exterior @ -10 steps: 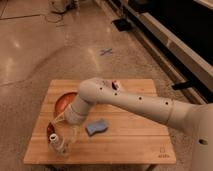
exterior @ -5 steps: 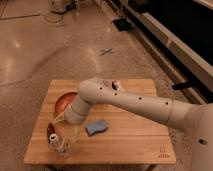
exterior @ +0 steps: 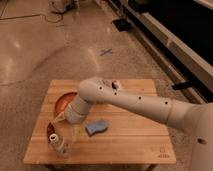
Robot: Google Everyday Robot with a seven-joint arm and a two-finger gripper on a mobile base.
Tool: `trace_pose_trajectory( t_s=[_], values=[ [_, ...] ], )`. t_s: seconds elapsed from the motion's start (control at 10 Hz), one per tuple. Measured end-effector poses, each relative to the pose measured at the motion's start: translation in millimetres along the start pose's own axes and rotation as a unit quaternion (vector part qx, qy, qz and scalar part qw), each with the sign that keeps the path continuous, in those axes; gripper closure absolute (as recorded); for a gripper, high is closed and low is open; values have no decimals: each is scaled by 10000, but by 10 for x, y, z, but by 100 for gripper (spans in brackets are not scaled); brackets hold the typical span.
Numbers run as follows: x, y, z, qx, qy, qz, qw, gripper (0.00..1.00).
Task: Place the pepper on the white sponge
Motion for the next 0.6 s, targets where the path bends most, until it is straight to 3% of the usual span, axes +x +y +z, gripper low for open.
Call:
trace_pose_trajectory(
  t_s=[0.3,0.5,0.6],
  values=[
    [372,-253,-57,1,535,-561,9970,25],
    [491,-458,-23,-92,792,-1066,9911,25],
    [495,-572,39,-191,879,-1386,9863,25]
  ],
)
